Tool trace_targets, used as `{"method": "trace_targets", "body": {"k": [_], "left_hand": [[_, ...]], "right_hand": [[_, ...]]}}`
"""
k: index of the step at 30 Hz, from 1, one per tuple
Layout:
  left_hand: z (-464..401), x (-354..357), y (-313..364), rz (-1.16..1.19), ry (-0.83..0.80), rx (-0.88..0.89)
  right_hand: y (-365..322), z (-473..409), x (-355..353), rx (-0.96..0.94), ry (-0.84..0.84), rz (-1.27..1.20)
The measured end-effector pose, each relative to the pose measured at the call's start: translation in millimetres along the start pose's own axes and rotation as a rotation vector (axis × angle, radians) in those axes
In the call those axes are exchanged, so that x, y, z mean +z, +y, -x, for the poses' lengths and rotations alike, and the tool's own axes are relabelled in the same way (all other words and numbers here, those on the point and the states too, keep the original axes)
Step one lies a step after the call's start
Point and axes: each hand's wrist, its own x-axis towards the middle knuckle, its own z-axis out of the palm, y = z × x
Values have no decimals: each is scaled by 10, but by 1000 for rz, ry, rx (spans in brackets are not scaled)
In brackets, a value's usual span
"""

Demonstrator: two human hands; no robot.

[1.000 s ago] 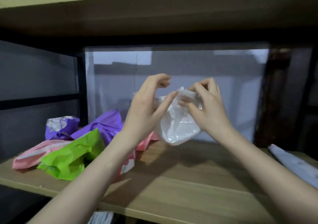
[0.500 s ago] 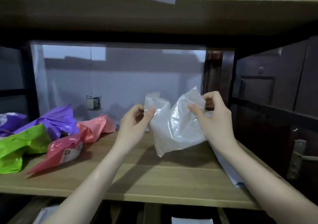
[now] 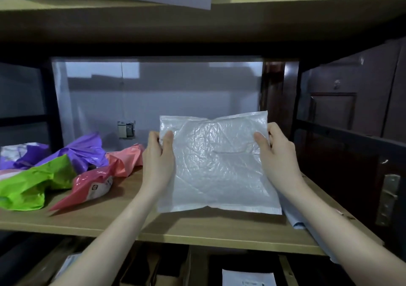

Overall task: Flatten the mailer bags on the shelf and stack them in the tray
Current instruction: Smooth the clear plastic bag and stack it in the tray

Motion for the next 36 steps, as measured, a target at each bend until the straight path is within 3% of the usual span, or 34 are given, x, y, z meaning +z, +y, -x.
{"method": "trace_targets", "body": {"k": [7, 11, 14, 18, 23, 25, 36], "left_hand": [[-61, -27, -368, -171, -267, -207], [-22, -57, -491, -471, -542, -241], [-18, -53, -578, -704, -665, -136], [23, -8, -527, -560, -722, 60], [176, 75, -531, -634, -1029, 97], [238, 81, -572, -684, -1070, 119], [289, 82, -596, -785, -1154, 99]], "right_hand": [[299, 10, 110, 249, -287, 246], [362, 101, 224, 282, -526, 395], [327, 174, 316, 201, -566, 462], [249, 230, 479, 53, -643, 440], [315, 281, 642, 23, -890, 536], [354, 351, 636, 48, -963, 534], [414, 417, 658, 37, -1030, 606]]}}
